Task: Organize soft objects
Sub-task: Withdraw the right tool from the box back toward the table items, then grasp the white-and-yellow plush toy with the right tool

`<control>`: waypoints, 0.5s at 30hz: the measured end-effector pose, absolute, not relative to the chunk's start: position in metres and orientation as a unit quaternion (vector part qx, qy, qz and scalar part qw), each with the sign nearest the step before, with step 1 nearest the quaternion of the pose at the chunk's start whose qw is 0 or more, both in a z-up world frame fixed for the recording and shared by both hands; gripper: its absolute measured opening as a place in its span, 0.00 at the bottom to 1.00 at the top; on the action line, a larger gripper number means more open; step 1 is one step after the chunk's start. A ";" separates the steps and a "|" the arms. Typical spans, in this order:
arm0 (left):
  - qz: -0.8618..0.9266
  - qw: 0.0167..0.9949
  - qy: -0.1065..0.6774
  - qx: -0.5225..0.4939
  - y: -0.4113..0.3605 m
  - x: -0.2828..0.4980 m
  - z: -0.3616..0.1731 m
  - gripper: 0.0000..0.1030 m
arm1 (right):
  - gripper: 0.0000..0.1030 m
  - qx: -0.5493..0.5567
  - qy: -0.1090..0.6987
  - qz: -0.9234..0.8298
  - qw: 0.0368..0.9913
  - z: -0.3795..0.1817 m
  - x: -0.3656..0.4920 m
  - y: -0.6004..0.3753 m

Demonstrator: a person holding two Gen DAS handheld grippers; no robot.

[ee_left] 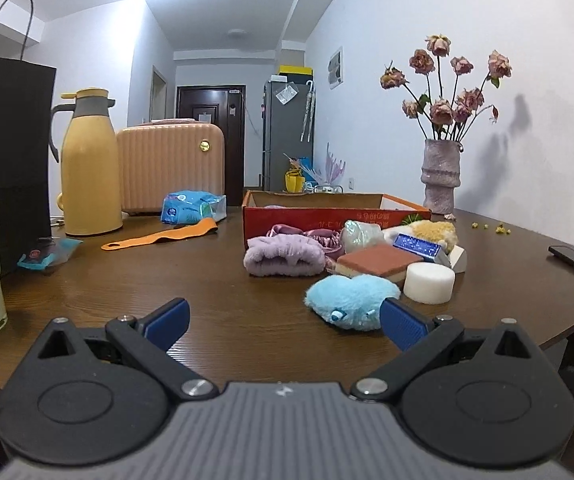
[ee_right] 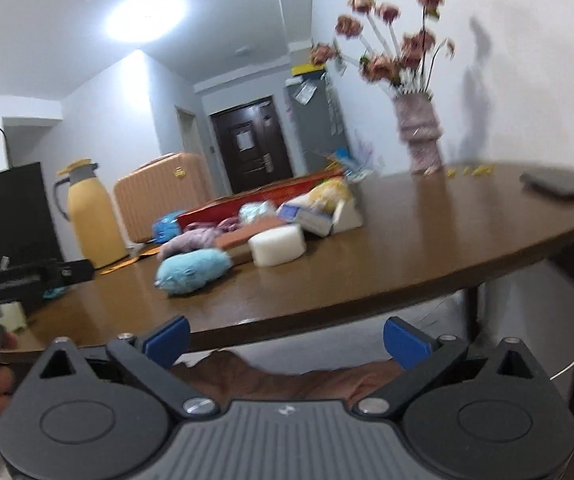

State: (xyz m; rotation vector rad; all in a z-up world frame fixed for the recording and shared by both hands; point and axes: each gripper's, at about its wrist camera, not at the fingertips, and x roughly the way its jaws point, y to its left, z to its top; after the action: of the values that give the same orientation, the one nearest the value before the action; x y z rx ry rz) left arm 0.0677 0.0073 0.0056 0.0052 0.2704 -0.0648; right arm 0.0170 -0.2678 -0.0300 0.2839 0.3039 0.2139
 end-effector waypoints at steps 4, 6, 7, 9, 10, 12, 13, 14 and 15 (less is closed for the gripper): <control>-0.043 0.989 0.144 0.012 0.000 0.081 0.000 1.00 | 1.00 0.126 0.152 0.133 0.971 -0.030 0.025 -0.264; -0.054 0.987 0.152 0.020 -0.005 0.093 0.000 1.00 | 1.00 0.116 0.125 0.118 0.978 -0.024 0.028 -0.265; -0.059 0.986 0.154 0.022 -0.008 0.099 0.001 1.00 | 1.00 0.107 0.116 0.111 0.981 -0.020 0.033 -0.265; -0.069 0.985 0.154 0.018 -0.011 0.114 0.005 1.00 | 1.00 0.078 0.106 0.093 0.987 -0.010 0.052 -0.266; -0.074 0.985 0.155 0.016 -0.014 0.122 0.007 1.00 | 1.00 0.061 0.103 0.087 0.989 -0.006 0.064 -0.266; -0.084 0.982 0.166 0.023 -0.023 0.147 0.015 1.00 | 1.00 0.025 0.099 0.065 0.993 0.004 0.093 -0.268; -0.086 0.982 0.170 0.021 -0.027 0.158 0.019 1.00 | 1.00 0.013 0.100 0.057 0.993 0.009 0.110 -0.271; -0.089 0.981 0.172 0.016 -0.032 0.172 0.025 1.00 | 1.00 0.004 0.105 0.054 0.993 0.015 0.129 -0.274; -0.096 0.981 0.170 0.012 -0.035 0.182 0.029 1.00 | 1.00 -0.005 0.113 0.054 0.992 0.021 0.149 -0.277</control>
State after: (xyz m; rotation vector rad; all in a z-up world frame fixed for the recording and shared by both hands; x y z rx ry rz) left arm 0.1819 -0.0353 0.0295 0.0245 0.3414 -0.1938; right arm 0.1485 -0.2765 0.0211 -0.0104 0.2266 0.1093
